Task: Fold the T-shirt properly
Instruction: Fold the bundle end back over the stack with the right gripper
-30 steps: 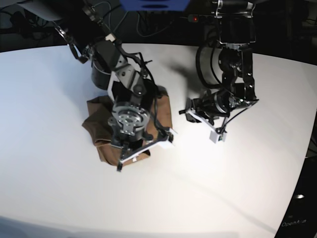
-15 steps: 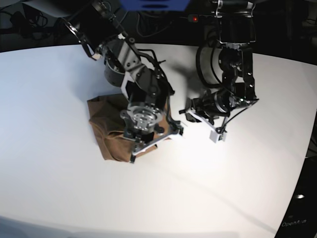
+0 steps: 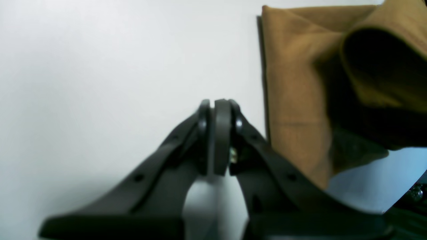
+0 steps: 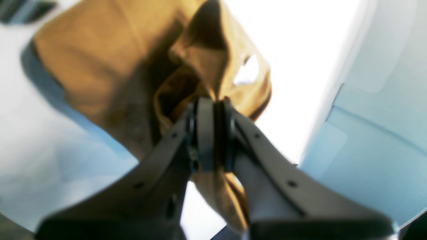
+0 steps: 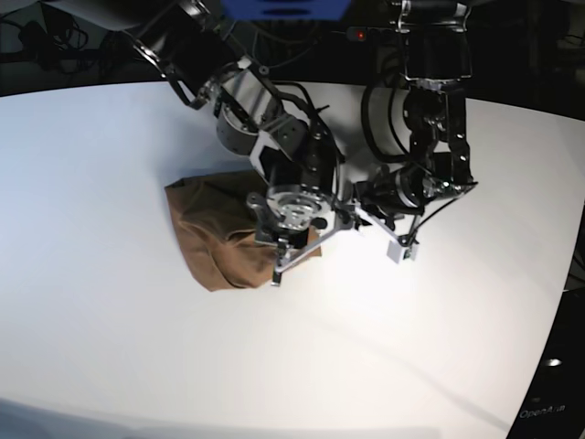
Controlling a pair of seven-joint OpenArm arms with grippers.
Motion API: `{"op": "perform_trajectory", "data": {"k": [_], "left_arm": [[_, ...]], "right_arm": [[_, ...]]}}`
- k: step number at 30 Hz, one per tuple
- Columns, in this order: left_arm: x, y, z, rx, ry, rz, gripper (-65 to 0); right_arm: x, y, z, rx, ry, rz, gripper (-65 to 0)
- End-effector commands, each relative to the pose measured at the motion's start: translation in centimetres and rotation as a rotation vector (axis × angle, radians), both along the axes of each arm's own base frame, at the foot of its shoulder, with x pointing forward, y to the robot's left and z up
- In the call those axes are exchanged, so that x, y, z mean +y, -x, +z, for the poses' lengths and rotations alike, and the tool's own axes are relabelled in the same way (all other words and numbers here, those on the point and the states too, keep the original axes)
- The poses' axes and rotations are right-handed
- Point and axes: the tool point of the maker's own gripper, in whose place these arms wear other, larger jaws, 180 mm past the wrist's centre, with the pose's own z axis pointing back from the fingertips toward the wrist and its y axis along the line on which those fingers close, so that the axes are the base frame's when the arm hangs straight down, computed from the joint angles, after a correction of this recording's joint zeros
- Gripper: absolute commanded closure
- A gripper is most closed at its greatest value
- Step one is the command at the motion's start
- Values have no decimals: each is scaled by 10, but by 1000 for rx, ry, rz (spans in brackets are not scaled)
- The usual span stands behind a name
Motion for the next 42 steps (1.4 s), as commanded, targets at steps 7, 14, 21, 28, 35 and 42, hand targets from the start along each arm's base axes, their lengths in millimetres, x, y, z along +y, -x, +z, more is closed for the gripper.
{"op": "perform_trajectory", "data": {"k": [7, 14, 21, 28, 35, 42], "left_arm": [[4, 5, -4, 30, -30, -6, -26], [4, 3, -3, 27, -30, -6, -26], [4, 3, -3, 25, -30, -5, -26], [7, 2, -3, 25, -34, -4, -26], [6, 2, -2, 24, -32, -4, -26], [7, 2, -3, 24, -36, -4, -26]], "right_arm": [[6, -9, 9, -31, -17, 5, -73], [7, -10, 11, -35, -23, 6, -377], [16, -8, 13, -31, -48, 15, -469], [46, 11, 8, 10, -77, 120, -473], [57, 19, 10, 3, -79, 166, -469], [54, -2, 51, -121, -133, 157, -467]]}}
